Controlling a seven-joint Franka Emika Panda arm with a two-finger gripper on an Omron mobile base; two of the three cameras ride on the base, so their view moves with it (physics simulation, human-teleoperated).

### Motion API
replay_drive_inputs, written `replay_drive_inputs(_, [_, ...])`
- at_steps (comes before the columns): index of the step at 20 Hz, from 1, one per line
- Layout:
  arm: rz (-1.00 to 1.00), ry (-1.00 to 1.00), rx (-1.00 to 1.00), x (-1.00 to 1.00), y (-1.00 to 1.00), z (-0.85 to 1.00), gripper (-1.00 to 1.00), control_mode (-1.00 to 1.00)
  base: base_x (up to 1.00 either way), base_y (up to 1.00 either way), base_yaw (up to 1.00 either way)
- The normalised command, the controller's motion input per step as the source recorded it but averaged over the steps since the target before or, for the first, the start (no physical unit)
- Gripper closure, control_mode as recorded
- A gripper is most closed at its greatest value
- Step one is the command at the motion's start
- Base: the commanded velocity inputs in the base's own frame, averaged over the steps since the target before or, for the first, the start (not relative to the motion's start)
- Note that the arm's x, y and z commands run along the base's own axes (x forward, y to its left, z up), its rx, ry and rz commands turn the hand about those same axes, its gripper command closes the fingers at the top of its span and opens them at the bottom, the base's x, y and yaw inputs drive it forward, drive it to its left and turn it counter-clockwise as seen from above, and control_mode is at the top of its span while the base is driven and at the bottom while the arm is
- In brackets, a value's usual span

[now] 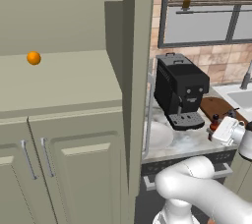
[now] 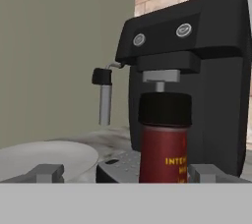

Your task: Pick the fish from the plate and place it on the cutting board. Then pick the condiment bottle from the cabinet and place it next to the cutting board.

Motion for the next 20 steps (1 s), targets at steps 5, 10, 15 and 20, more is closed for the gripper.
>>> replay_drive_inputs(5, [0.0,0.0,0.0,0.13,0.0,-0.1,-1.0,-1.0,0.0,0.0,0.0])
replay_drive_inputs(10, [0.0,0.0,0.0,0.21,0.0,-0.17,-1.0,-1.0,0.0,0.0,0.0])
replay_drive_inputs(15, [0.0,0.0,0.0,0.04,-0.04,-0.05,-1.0,-1.0,0.0,0.0,0.0])
replay_drive_inputs(20, [-0.01,0.0,0.0,-0.03,-0.13,0.0,-1.0,-1.0,0.0,0.0,0.0])
